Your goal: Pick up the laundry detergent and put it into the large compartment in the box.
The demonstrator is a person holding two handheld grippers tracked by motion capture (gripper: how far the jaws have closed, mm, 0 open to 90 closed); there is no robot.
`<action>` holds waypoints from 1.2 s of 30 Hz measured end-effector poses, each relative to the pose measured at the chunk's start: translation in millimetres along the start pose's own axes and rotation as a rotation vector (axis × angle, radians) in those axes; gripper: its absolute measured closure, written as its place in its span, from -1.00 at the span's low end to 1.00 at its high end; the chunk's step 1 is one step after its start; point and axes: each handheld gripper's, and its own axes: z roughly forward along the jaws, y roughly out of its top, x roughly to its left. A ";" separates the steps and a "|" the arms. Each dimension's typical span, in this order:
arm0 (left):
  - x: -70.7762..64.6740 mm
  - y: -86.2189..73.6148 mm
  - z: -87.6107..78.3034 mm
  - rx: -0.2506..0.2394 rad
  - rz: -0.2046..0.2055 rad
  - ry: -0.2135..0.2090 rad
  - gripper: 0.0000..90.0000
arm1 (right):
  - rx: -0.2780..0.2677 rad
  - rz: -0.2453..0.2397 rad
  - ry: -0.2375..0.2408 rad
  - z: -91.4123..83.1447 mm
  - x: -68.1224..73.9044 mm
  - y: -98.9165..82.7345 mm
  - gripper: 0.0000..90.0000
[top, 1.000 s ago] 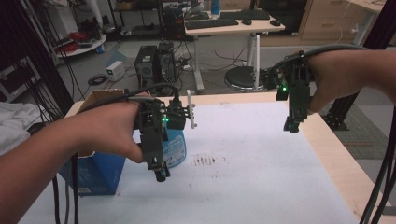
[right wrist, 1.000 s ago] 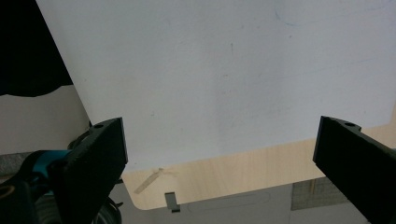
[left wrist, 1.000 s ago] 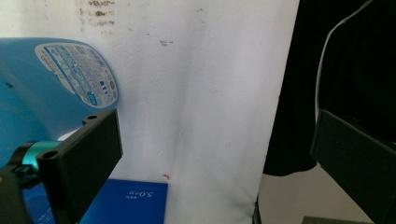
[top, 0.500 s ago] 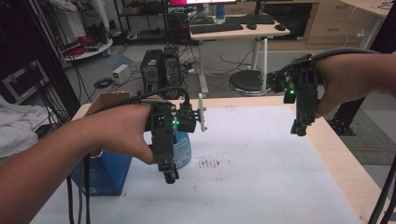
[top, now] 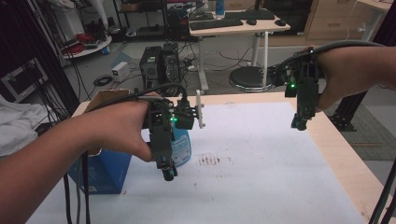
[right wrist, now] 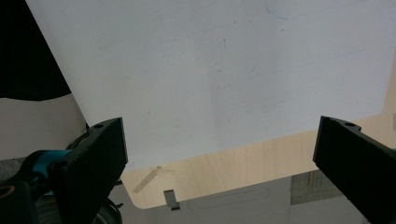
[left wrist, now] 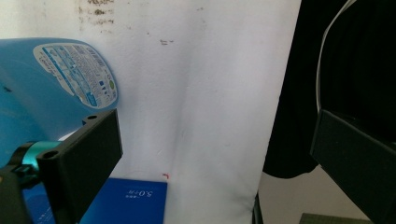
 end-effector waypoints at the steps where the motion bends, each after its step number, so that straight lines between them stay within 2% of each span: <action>1: 0.0 0.0 0.0 0.000 0.000 0.000 -0.95 | 0.000 -0.002 0.001 0.3 -0.6 -0.4 -0.96; 6: -0.2 2.0 1.6 -0.014 -0.003 -0.009 -0.95 | 0.003 -0.005 0.005 1.8 -2.5 0.0 -0.96; 13: -1.1 6.3 4.7 -0.009 -0.018 -0.014 -0.95 | 0.013 -0.012 -0.006 4.5 -2.9 1.9 -0.96; 15: -2.3 7.3 2.5 -0.011 -0.021 0.001 -0.95 | 0.014 -0.015 -0.009 4.4 -2.8 1.8 -0.96; 19: -5.2 6.9 -6.0 -0.054 -0.038 0.012 -0.95 | 0.000 -0.010 -0.018 1.5 -2.8 1.1 -0.96; 22: -5.8 5.9 -10.2 -0.061 -0.049 0.020 -0.95 | 0.000 -0.011 -0.018 1.1 -2.1 1.0 -0.96; 28: -4.5 0.7 -18.2 -0.084 -0.106 0.044 -0.95 | -0.003 -0.004 -0.028 -0.2 -0.4 2.2 -0.96; 29: -2.4 -1.8 -20.7 -0.105 -0.145 0.046 -0.95 | -0.004 -0.016 -0.031 -1.2 -0.7 2.5 -0.96; 30: -2.4 -1.8 -20.7 -0.105 -0.145 0.046 -0.95 | -0.004 -0.016 -0.031 -1.2 -0.7 2.5 -0.96; 32: 3.9 -6.0 -25.3 -0.129 -0.189 0.057 -0.95 | -0.002 -0.010 -0.033 -1.5 0.1 3.3 -0.96; 33: 3.9 -6.0 -25.3 -0.129 -0.189 0.057 -0.95 | -0.003 -0.013 -0.034 -1.8 -0.1 3.6 -0.96; 34: 8.0 -9.3 -28.4 -0.152 -0.228 0.064 -0.95 | -0.004 -0.007 -0.034 -2.2 0.3 3.7 -0.96; 36: 11.0 -10.9 -30.0 -0.164 -0.239 0.067 -0.95 | -0.008 -0.008 -0.036 -2.8 -0.1 4.2 -0.96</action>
